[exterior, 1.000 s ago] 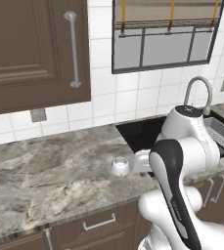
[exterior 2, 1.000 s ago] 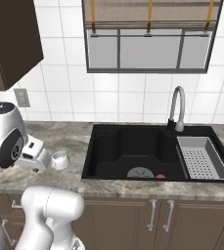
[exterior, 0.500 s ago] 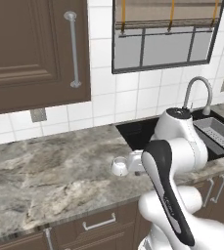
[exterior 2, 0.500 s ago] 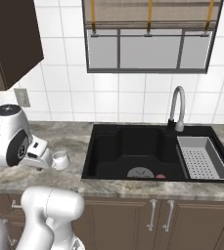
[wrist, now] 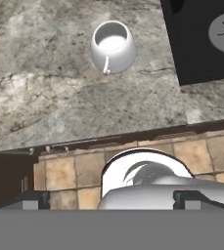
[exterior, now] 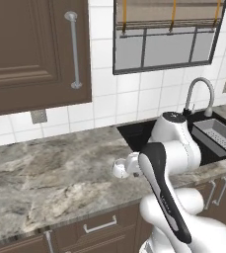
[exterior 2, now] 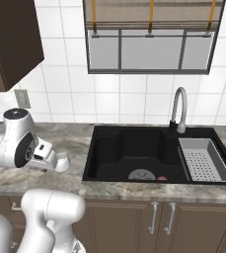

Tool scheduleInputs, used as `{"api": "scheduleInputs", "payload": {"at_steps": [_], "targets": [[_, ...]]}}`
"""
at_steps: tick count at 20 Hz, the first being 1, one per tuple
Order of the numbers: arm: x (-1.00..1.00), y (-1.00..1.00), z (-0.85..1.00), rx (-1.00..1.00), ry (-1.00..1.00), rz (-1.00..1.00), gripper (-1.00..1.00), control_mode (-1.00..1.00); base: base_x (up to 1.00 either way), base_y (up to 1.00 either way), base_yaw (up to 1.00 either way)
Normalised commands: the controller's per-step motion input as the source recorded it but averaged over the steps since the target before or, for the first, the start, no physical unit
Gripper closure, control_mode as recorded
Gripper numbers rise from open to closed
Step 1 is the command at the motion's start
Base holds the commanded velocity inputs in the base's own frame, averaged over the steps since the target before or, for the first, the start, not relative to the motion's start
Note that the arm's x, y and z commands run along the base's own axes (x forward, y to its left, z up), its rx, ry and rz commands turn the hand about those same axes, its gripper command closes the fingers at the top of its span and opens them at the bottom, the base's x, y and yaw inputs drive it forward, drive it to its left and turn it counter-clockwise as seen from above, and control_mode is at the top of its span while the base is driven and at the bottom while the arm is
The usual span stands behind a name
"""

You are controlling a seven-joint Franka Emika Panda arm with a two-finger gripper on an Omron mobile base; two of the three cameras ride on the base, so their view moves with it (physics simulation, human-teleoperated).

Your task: Clear the mugs and bowl far away from the sink.

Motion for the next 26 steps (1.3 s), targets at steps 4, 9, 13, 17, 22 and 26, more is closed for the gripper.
{"api": "scheduleInputs", "payload": {"at_steps": [4,9,13,17,22,26], "targets": [[0.22,0.00,-0.19,0.00,0.00,0.00,-1.00,-1.00,0.00,0.00,0.00],[0.24,0.00,-0.23,0.00,0.00,0.00,-1.00,-1.00,0.00,0.00,0.00],[0.25,0.01,-0.25,0.00,0.00,0.00,-1.00,-1.00,0.00,0.00,0.00],[0.25,0.04,-0.25,0.00,0.00,0.00,-1.00,-1.00,0.00,0.00,0.00],[0.25,0.12,-0.23,0.00,0.00,0.00,-1.00,-1.00,0.00,0.00,0.00],[0.23,0.13,-0.16,0.00,0.02,0.00,-1.00,-1.00,0.00,0.00,0.00]]}}
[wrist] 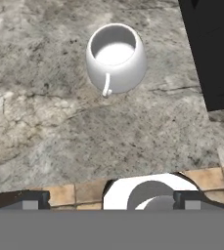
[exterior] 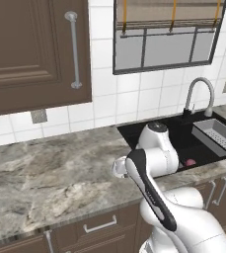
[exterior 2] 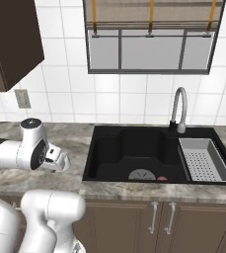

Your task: Clear the mugs and bowl far away from the sink.

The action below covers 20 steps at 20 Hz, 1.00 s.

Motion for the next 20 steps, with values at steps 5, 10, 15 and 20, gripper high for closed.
{"api": "scheduleInputs", "payload": {"at_steps": [5,10,15,20], "targets": [[0.21,0.06,-0.13,0.00,0.03,0.00,-1.00,-1.00,0.00,0.00,0.00],[0.20,0.01,-0.13,0.00,0.04,0.00,-1.00,-1.00,0.00,0.00,0.00],[0.19,0.03,-0.12,0.00,0.04,0.00,-1.00,-1.00,0.00,0.00,0.00],[0.15,0.03,-0.13,0.00,0.02,0.00,-1.00,-1.00,0.00,0.00,0.00]]}}
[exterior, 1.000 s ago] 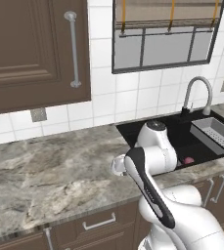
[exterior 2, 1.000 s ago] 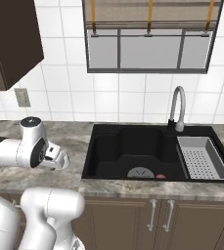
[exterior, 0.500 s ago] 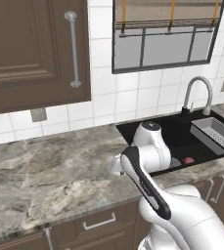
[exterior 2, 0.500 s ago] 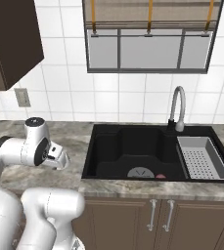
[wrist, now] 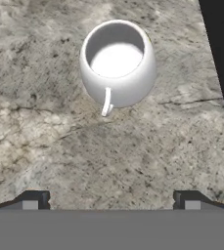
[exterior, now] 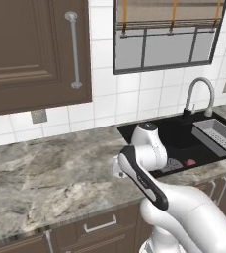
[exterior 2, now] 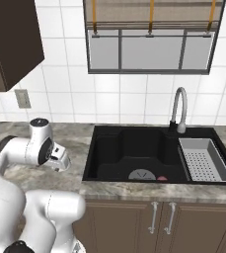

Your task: Clear the mugs and bowl far away from the sink.

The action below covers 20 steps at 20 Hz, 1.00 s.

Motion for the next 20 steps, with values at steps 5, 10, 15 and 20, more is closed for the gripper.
{"api": "scheduleInputs", "payload": {"at_steps": [5,10,15,20], "targets": [[0.16,0.04,-0.17,0.00,0.01,0.00,-1.00,-1.00,0.00,0.00,0.00],[0.17,0.07,-0.20,0.00,0.00,0.00,-1.00,-1.00,0.00,0.00,0.00],[0.21,0.06,-0.22,0.00,0.00,0.00,-1.00,-1.00,0.00,0.00,0.00],[0.22,0.01,-0.24,0.00,0.00,0.00,-1.00,-1.00,0.00,0.00,0.00]]}}
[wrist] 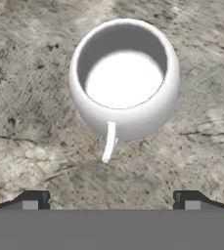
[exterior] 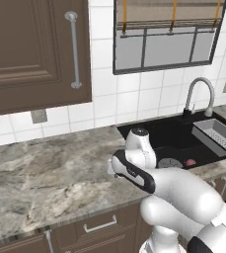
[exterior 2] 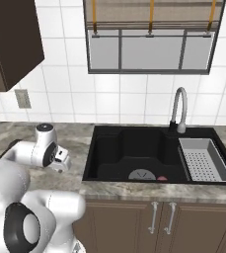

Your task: Clear the mugs and bowl far away from the sink.

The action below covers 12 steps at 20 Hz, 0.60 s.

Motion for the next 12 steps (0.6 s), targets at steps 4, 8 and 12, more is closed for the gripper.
{"api": "scheduleInputs", "payload": {"at_steps": [4,8,12], "targets": [[0.23,0.00,-0.18,0.00,0.00,0.00,-1.00,-1.00,0.00,0.00,0.00],[0.24,0.00,-0.16,0.00,0.00,0.00,-1.00,-1.00,0.00,0.00,0.00],[0.19,0.00,-0.15,0.00,0.00,0.00,-1.00,-1.00,0.00,0.00,0.00]]}}
